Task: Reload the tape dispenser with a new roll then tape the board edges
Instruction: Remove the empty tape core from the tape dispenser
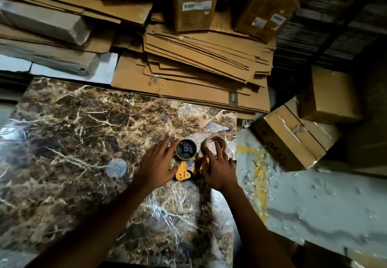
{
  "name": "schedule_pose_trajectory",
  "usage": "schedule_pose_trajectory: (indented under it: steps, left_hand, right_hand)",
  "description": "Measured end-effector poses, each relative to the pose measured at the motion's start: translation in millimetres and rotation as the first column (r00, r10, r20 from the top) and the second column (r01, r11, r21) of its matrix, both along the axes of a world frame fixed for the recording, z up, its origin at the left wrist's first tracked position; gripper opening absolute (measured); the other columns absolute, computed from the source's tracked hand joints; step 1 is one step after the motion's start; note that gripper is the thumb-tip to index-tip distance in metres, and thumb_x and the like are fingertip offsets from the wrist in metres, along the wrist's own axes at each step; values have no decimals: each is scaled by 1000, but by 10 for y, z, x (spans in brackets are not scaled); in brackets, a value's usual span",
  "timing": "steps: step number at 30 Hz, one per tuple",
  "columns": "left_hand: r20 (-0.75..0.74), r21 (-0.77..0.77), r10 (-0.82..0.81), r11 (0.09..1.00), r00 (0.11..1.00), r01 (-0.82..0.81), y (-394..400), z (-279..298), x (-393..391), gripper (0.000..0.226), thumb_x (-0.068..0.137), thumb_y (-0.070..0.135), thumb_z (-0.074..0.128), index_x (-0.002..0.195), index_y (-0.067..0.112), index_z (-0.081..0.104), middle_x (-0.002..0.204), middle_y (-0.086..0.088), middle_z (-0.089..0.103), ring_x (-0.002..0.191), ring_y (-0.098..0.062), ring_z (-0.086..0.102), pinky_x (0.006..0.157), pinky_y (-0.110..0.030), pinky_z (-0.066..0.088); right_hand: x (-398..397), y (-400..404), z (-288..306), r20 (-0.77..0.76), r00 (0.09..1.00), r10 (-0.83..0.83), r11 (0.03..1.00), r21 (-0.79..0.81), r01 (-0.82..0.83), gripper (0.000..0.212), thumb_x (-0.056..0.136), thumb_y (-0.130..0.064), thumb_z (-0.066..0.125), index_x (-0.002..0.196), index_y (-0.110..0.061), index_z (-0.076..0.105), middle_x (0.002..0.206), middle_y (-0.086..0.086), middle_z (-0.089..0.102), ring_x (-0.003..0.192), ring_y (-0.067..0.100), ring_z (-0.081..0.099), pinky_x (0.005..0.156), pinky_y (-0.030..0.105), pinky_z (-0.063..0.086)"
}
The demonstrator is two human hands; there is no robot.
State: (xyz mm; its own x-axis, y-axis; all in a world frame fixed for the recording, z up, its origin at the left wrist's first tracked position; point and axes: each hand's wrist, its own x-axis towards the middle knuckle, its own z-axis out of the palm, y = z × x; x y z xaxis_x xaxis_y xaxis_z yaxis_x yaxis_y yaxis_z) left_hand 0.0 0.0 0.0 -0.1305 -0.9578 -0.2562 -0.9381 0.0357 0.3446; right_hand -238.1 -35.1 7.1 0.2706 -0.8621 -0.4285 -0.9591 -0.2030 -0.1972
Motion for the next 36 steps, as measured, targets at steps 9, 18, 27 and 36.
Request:
schedule_pose_trajectory:
  steps: [9, 18, 27, 36]
  left_hand:
    - [-89, 33, 16, 999, 996, -13, 213, -286, -17, 71, 103, 43, 58, 163, 46, 20, 175, -7, 19, 138, -33, 55, 97, -47, 59]
    - [-127, 53, -16, 998, 992, 23, 301, -356, 127, 65, 107, 42, 49, 163, 48, 17, 161, -6, 47, 129, -28, 62, 96, -40, 56]
    - [-70, -23, -62, 998, 996, 61, 490, -346, 571, 80, 101, 31, 61, 163, 51, 15, 169, -7, 34, 138, -32, 56, 101, -47, 56]
    - [-112, -94, -43, 995, 993, 32, 185, -267, 725, 92, 96, 42, 68, 166, 45, 7, 176, -6, 11, 150, -34, 40, 113, -56, 43]
  right_hand:
    - [86, 201, -94, -62, 998, -19, 999, -37, 17, 75, 83, -52, 56, 152, -32, 31, 141, 12, 45, 124, 39, 49, 104, 53, 38]
    - [237, 377, -93, -114, 993, -39, 997, -76, 30, 63, 80, -47, 63, 139, -34, 47, 140, 5, 49, 121, 35, 49, 99, 50, 40]
    - [634, 790, -121, -85, 996, -27, 995, -97, 18, 68, 87, -51, 53, 150, -30, 39, 139, 9, 50, 113, 36, 50, 90, 49, 40]
    - [726, 837, -259, -29, 997, -68, 997, -32, 67, 109, 74, -49, 75, 159, -37, 8, 164, 5, 27, 142, 39, 35, 110, 66, 28]
